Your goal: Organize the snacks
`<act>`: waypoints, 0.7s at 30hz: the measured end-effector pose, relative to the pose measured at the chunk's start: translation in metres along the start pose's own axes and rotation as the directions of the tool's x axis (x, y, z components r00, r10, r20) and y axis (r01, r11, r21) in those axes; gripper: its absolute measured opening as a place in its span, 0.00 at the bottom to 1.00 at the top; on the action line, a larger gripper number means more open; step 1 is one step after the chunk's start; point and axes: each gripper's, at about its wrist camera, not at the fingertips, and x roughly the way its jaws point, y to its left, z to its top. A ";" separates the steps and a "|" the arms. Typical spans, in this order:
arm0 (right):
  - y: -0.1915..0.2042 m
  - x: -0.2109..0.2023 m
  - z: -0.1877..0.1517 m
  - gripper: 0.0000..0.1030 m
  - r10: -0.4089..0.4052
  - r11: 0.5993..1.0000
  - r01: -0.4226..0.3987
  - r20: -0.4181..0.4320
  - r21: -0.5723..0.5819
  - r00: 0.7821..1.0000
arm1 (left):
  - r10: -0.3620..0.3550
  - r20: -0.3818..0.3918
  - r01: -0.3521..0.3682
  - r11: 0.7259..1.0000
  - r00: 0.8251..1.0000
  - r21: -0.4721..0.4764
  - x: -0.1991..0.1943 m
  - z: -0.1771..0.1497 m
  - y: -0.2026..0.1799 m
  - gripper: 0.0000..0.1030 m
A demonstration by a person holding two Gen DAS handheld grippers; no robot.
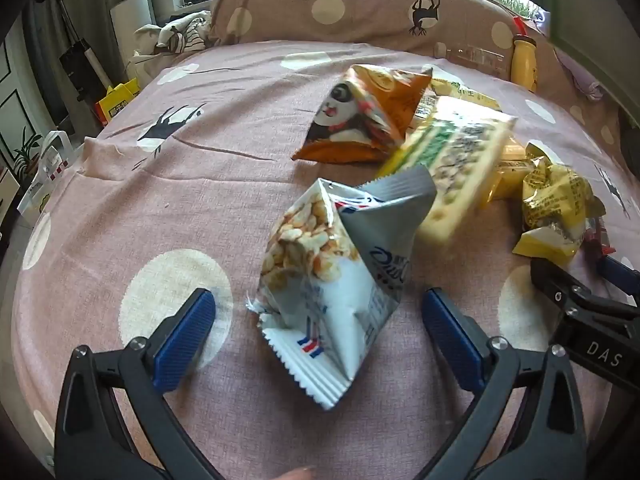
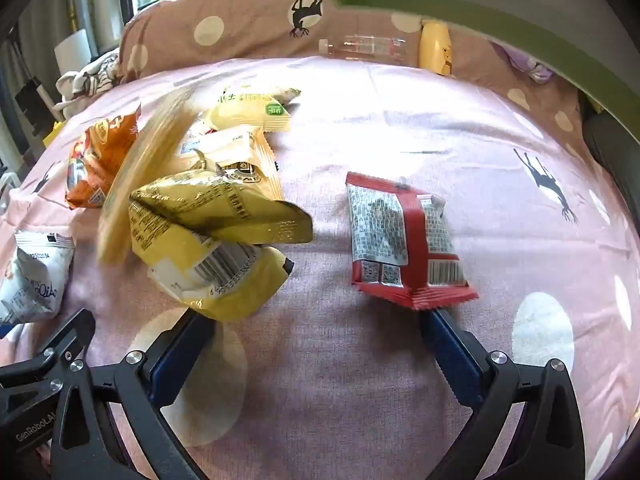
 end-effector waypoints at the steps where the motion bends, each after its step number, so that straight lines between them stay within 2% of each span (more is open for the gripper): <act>1: -0.001 0.001 0.000 1.00 0.001 1.000 -0.001 -0.001 0.001 1.000 | 0.000 0.000 0.000 1.000 1.000 0.000 0.000 0.000 0.000 1.00; 21: 0.000 0.001 0.001 1.00 -0.009 1.000 0.009 -0.004 -0.007 1.000 | 0.001 0.001 -0.001 1.000 1.000 0.001 0.000 0.000 0.000 1.00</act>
